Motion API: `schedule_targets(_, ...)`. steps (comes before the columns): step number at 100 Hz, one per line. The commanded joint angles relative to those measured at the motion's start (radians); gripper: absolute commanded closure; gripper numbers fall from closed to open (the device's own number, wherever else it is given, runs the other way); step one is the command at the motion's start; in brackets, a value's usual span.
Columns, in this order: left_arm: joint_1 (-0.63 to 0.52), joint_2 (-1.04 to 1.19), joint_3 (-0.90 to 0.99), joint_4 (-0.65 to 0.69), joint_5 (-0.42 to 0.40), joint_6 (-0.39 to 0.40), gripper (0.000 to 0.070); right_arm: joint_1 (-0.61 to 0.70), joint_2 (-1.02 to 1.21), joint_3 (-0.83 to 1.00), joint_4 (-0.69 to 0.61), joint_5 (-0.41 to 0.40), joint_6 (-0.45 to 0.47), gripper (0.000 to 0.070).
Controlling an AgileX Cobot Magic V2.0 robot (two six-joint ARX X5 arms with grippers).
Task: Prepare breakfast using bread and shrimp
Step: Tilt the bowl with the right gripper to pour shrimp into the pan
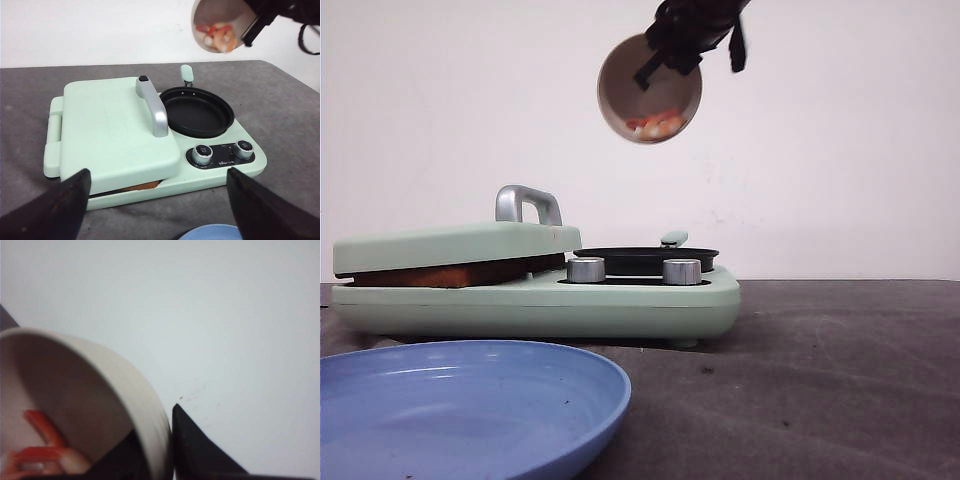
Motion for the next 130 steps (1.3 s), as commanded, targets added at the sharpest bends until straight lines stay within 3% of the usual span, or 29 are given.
schedule_targets(1,-0.003,0.002,0.003,0.008,-0.004,0.005,0.0231,0.016,0.036,0.016,0.022,0.018,-0.146,0.07)
schedule_targets(35,-0.003,0.002,0.003,0.008,-0.004,0.018,0.0231,0.025,0.063,0.016,0.172,0.076,-0.309,0.07)
schedule_targets(58,-0.003,0.002,0.003,0.008,-0.004,0.028,0.0231,0.024,0.063,0.016,0.227,0.079,-0.324,0.07)
schedule_targets(91,-0.003,0.002,0.003,0.008,-0.004,0.028,0.0231,0.031,0.063,0.016,0.182,0.209,-0.107,0.07)
schedule_targets(113,-0.003,0.002,0.003,-0.01,-0.004,0.028,0.0231,0.025,0.06,0.016,0.043,0.285,0.058,0.07)
schedule_targets(130,-0.003,0.002,0.003,-0.027,-0.004,0.028,0.0231,0.007,0.017,0.016,-0.115,0.292,0.226,0.07)
